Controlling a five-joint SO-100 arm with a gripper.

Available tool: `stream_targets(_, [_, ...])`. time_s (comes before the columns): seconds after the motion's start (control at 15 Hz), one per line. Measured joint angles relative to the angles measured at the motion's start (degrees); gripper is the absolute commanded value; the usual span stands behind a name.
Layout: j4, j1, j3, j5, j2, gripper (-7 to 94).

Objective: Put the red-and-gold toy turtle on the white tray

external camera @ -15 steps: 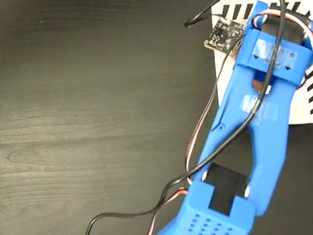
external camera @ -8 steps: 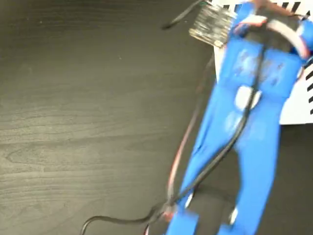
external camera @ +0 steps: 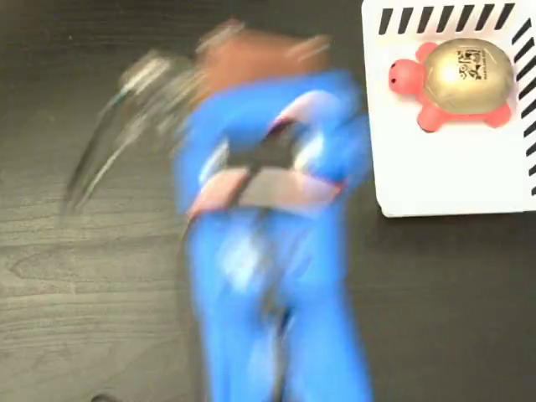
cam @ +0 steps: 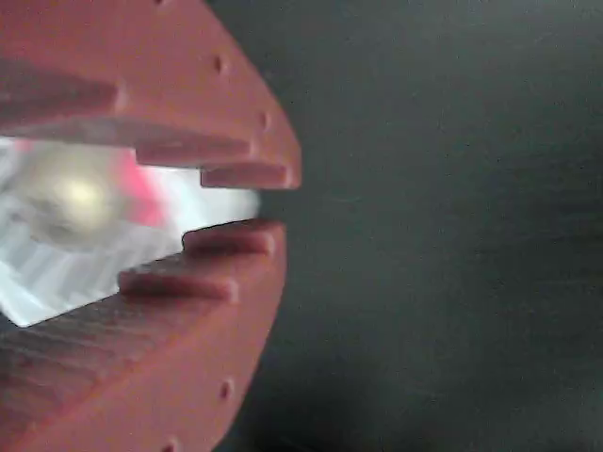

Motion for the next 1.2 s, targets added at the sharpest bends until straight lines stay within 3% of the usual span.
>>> stream_targets(0.2, [-8.09,-4.22,22.32,-2.9,17.49,0])
stream_targets(0.4, [-11.16,-6.15,42.01,-4.39,33.4,0])
stream_targets(0.8, [-7.65,-4.39,63.28,-4.75,59.24,0])
stream_targets(1.2, [-2.64,-2.46,69.52,-5.62,67.68,0])
